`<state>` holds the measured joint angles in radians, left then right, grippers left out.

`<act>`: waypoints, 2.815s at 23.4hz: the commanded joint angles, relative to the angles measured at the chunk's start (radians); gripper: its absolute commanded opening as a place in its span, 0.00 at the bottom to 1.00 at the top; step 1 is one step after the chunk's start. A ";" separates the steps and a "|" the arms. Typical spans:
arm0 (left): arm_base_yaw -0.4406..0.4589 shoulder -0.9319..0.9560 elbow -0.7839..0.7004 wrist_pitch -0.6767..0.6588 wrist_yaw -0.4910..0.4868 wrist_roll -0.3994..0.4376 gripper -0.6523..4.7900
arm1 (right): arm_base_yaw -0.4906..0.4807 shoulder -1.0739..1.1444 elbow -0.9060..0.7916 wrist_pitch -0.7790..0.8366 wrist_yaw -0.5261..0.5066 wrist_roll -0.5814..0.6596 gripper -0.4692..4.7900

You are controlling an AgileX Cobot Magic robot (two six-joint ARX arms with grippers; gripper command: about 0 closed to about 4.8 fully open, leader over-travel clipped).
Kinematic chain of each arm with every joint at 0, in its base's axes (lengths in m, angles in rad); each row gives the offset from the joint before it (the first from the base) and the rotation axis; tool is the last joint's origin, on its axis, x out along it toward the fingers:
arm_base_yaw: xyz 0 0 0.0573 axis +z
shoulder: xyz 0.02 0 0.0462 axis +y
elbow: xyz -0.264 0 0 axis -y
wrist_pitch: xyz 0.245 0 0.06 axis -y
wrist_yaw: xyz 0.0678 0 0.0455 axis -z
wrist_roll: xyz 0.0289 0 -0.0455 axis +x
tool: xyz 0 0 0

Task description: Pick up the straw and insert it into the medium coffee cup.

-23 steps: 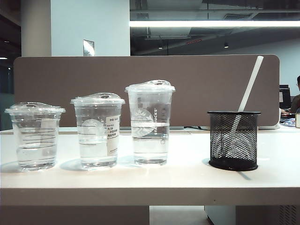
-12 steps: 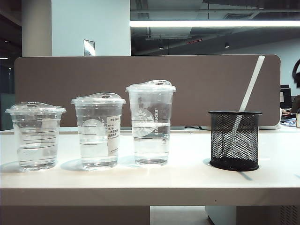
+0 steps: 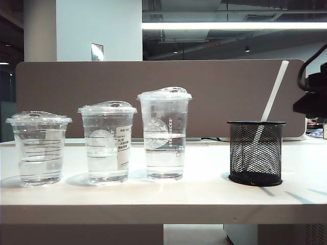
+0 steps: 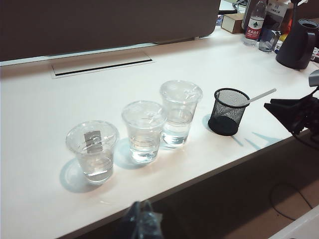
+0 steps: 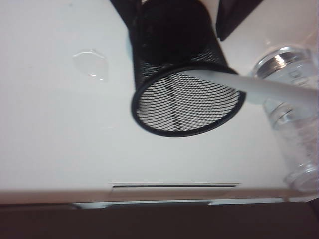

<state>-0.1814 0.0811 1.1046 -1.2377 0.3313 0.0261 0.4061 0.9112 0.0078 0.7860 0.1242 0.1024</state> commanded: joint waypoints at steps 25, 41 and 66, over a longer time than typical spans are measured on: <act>0.000 0.000 0.003 0.013 0.006 0.000 0.12 | 0.000 0.083 0.068 0.107 -0.198 -0.003 0.48; 0.000 0.000 0.003 0.013 0.005 0.000 0.12 | 0.000 0.324 0.154 0.222 -0.213 -0.003 0.24; -0.001 0.000 0.003 0.014 0.006 0.000 0.12 | 0.000 0.368 0.240 0.183 -0.231 -0.003 0.41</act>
<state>-0.1818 0.0807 1.1046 -1.2377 0.3321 0.0261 0.4061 1.2739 0.2356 0.9554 -0.1059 0.0971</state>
